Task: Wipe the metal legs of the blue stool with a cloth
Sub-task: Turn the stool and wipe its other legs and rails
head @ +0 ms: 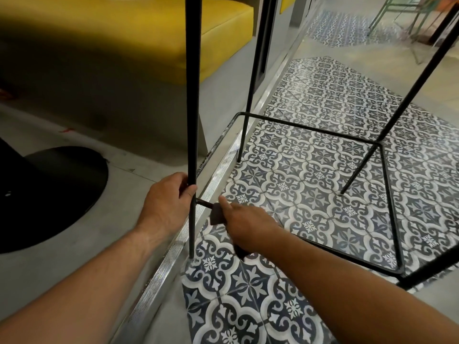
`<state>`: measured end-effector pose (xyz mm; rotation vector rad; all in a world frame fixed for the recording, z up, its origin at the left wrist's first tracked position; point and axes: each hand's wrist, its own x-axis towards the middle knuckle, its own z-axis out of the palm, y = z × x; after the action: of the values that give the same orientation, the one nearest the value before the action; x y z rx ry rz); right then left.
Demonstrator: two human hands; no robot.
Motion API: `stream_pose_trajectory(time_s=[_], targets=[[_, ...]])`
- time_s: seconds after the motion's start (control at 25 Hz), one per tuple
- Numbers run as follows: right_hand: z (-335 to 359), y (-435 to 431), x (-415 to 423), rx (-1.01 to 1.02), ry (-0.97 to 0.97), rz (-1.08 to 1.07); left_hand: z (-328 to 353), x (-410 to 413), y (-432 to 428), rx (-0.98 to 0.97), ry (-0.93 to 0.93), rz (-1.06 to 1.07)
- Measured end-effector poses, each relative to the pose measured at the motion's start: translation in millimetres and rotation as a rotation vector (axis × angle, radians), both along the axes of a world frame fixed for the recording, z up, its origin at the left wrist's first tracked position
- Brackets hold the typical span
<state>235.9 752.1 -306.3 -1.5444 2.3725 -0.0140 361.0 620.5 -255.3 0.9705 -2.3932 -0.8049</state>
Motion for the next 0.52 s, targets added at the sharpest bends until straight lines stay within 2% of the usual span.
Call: stream_pose_trajectory(time_s=[0.04,0.12,0.2,0.32,0.36,0.44,0.52], targets=[[2.5,-18.3,4.4,-0.002,-0.017,-0.088,-0.6,-0.4,0.0,0.001,-0.005,0.002],[8.2,-43.5,16.7,-0.073,0.058,-0.085,-1.9,-0.7,-1.1,-0.011,-0.011,0.010],[4.7,-42.1,24.3,-0.143,0.141,0.053,-2.4,-0.3,-1.1,-0.014,-0.010,0.011],[-6.4,-14.6,6.7,-0.068,0.111,0.266,-1.6,-0.4,0.9,-0.025,-0.012,0.012],[-7.0,-7.7,-0.6,-0.030,0.054,0.250,-1.4,-0.5,1.3,-0.017,-0.005,0.011],[-1.8,-8.2,-8.6,0.000,-0.061,0.068,-1.6,-1.1,2.1,0.014,0.010,0.018],[2.7,-25.0,-3.0,-0.025,-0.031,-0.016,-2.7,-2.1,2.1,0.013,-0.001,0.034]])
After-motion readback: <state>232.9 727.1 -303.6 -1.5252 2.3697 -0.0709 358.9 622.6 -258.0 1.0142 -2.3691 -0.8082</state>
